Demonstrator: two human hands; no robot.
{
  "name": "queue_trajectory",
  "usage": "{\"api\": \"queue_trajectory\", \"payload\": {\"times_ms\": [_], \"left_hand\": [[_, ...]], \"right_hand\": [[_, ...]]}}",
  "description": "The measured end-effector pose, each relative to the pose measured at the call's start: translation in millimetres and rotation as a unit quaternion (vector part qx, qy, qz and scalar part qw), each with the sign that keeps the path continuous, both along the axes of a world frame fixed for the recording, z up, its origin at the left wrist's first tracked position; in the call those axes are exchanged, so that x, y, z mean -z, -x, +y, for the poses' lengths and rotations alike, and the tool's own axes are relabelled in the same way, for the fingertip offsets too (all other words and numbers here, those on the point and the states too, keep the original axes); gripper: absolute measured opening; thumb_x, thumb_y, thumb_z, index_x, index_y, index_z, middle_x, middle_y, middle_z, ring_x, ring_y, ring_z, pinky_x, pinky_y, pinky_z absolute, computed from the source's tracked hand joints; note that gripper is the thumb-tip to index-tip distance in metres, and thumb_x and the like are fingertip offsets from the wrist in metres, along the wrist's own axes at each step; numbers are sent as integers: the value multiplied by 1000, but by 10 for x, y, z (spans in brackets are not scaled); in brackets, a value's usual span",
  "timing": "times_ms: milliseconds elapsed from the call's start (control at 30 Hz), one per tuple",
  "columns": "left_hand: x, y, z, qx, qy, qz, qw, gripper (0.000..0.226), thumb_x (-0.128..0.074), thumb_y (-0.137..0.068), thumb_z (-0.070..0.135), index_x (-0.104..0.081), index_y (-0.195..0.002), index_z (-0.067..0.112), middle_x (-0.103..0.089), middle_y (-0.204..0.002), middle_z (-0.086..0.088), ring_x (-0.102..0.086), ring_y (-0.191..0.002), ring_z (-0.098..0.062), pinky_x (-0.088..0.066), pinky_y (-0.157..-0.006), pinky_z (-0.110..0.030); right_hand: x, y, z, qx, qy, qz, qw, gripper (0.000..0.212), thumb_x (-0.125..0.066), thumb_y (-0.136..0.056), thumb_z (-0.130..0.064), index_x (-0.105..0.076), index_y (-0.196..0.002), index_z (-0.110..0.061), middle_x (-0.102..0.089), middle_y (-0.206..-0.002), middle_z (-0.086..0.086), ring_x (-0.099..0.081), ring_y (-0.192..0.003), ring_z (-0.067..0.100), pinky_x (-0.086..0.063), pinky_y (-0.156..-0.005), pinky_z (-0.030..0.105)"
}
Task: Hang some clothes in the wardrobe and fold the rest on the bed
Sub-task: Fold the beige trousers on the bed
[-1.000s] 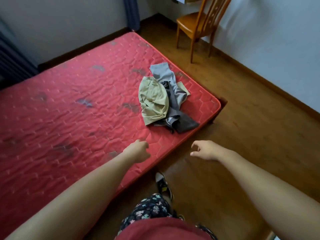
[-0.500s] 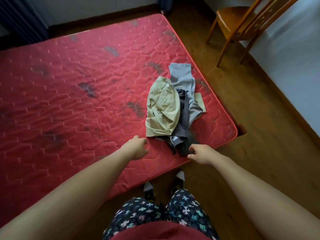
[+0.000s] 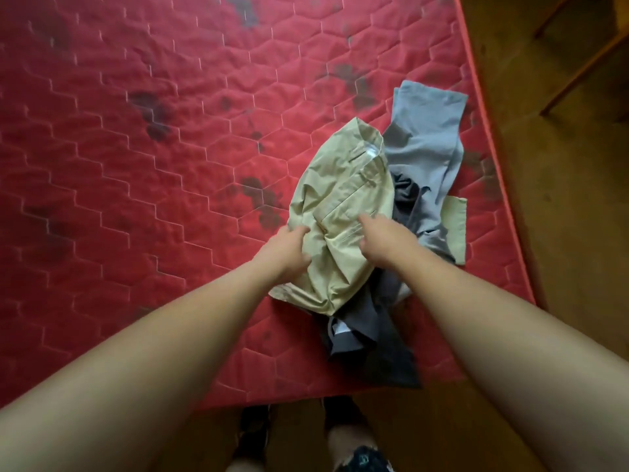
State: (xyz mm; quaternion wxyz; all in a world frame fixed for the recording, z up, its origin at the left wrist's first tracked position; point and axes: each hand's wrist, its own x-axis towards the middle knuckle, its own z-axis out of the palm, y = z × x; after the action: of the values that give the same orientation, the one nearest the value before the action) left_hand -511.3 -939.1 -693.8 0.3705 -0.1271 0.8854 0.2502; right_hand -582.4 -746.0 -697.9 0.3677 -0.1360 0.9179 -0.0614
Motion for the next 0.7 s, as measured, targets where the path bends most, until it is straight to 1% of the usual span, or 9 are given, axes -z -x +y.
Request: {"api": "queue_trajectory", "payload": {"times_ms": [100,167,267,333,400,500,567,633,700], "left_hand": [[449,398,112,-45,-11,11,999,73,-57,-92,17,-23,-156,27,-32,-153,-21,-50,-127,-40,-45,-107,-46],[680,617,160,-125,-80,18,989,83,-59,-89,8,-17,-159,24,-32,-156,-18,-47,-134,-35,-45,-107,-41],[951,830,200,-304,-216,1,928,80,-50,-89,-6,-16,-158,18,-49,-143,-19,-60,-117,-31,-54,-94,-41],[1040,883,237,-342,-223,14,913,64,-49,-91,-5,-32,-151,10,-56,-134,-19,-61,-106,-27,-51,-83,-34],[1055,868,287,-367,-249,22,896,49,-56,-89,-6,-51,-136,5,-63,-121,-18,-63,-92,-21,-53,-76,-26],[941,746,373,-426,-338,-13,839,42,-61,-82,-17,-55,-118,2,-69,-85,-18,-67,-73,-20,-59,-78,-33],[837,704,409,-402,-320,-5,858,41,-47,-85,-21,-54,-117,3,-66,-80,-13,-65,-69,-21,-57,-70,-32],[691,745,405,-312,-246,24,917,51,-40,-87,-17,-54,-127,10,-63,-95,-9,-63,-78,-22,-52,-65,-30],[485,850,363,-146,-120,101,977,67,-43,-85,-13,-48,-141,24,-56,-119,-7,-61,-102,-24,-56,-78,-34]], "right_hand": [[412,422,-107,-12,24,11,1000,51,-43,-96,-15,-34,-146,-24,-59,-129,15,-61,-109,36,-54,-90,48],[605,606,-160,-20,31,4,999,74,-43,-93,-4,-18,-155,-35,-61,-115,14,-63,-88,30,-58,-76,46],[786,813,-247,30,84,-34,995,92,-41,-92,4,-4,-155,-53,-53,-111,10,-63,-76,29,-62,-57,46],[868,901,-271,53,113,-63,990,66,-41,-103,-15,-19,-153,-51,-53,-118,11,-66,-79,34,-62,-53,49],[903,920,-238,71,120,-89,986,34,-35,-106,-44,-50,-134,-33,-58,-110,15,-67,-73,37,-60,-47,48],[874,825,-46,57,95,-102,989,43,-43,-102,-51,-63,-93,-15,-61,-79,12,-69,-74,40,-55,-51,37],[791,683,160,86,100,-112,985,21,-61,-92,-26,-58,-74,-14,-59,-68,10,-69,-70,39,-56,-53,39],[644,533,361,69,111,-84,988,21,-58,-81,-11,-44,-67,-17,-53,-67,6,-60,-69,35,-44,-51,33],[362,428,474,16,131,-46,990,24,-58,-77,-12,-38,-68,-19,-49,-68,-2,-50,-71,27,-29,-53,34]]}}
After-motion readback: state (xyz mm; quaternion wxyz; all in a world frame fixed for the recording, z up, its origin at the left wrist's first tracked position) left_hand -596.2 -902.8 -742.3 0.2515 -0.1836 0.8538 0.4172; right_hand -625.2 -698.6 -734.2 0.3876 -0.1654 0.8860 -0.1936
